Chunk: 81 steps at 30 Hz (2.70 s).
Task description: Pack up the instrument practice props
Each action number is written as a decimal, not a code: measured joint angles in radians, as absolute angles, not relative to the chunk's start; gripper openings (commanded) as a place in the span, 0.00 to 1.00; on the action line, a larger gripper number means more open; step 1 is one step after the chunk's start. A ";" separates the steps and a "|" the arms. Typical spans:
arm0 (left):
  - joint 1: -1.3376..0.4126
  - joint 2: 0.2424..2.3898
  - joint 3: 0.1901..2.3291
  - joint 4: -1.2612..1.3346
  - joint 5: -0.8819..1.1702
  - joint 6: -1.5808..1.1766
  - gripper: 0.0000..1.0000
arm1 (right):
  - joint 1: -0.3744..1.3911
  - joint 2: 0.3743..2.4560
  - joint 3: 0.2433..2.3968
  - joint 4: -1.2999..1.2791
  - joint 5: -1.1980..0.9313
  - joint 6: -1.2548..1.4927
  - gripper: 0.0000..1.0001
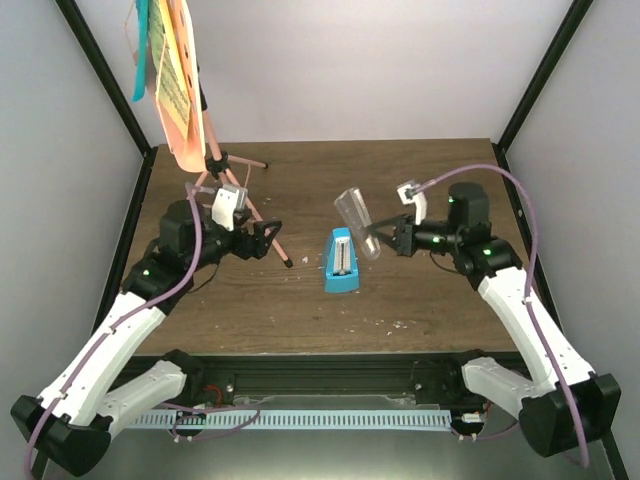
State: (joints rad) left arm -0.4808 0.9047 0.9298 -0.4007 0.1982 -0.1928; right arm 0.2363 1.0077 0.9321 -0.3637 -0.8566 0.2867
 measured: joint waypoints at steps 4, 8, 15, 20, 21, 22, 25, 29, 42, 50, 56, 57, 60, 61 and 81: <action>-0.481 0.896 0.994 -0.405 0.368 -0.236 0.88 | 0.386 1.059 0.973 -0.508 -0.973 0.218 0.01; -0.481 0.895 1.008 -0.390 0.558 -0.271 0.82 | 0.500 1.100 0.929 -0.601 -1.032 0.175 0.01; -0.523 0.998 1.005 -0.395 0.841 -0.259 0.76 | 0.524 1.193 0.781 -0.658 -1.074 0.154 0.01; -0.585 1.093 0.995 -0.442 0.955 -0.220 0.71 | 0.531 1.220 0.725 -0.637 -1.116 0.180 0.01; -0.589 1.110 0.994 -0.450 0.970 -0.214 0.69 | 0.533 1.219 0.724 -0.634 -1.122 0.184 0.01; -0.590 1.127 0.993 -0.460 0.982 -0.206 0.68 | 0.535 1.218 0.724 -0.627 -1.131 0.190 0.01; -0.590 1.157 0.991 -0.478 1.008 -0.196 0.66 | 0.538 1.202 0.721 -0.593 -1.156 0.214 0.01; -0.602 1.160 0.968 -0.482 1.050 -0.189 0.56 | 0.540 1.167 0.688 -0.515 -1.196 0.268 0.01; -0.622 1.160 0.938 -0.473 1.160 -0.181 0.27 | 0.547 1.171 0.644 -0.387 -1.270 0.358 0.01; -0.622 1.163 0.921 -0.462 1.184 -0.178 0.19 | 0.551 1.194 0.644 -0.379 -1.280 0.359 0.01; -0.624 1.167 0.920 -0.459 1.206 -0.172 0.48 | 0.553 1.201 0.644 -0.373 -1.279 0.363 0.01; -0.625 1.167 0.920 -0.460 1.211 -0.171 0.51 | 0.552 1.201 0.644 -0.373 -1.277 0.366 0.01; -0.630 1.166 0.919 -0.462 1.222 -0.156 0.49 | 0.552 1.204 0.644 -0.373 -1.272 0.377 0.01; -0.630 1.166 0.919 -0.463 1.225 -0.153 0.45 | 0.553 1.205 0.644 -0.372 -1.272 0.379 0.01; -0.637 1.163 0.914 -0.488 1.213 -0.106 0.07 | 0.560 1.230 0.646 -0.304 -1.331 0.421 0.01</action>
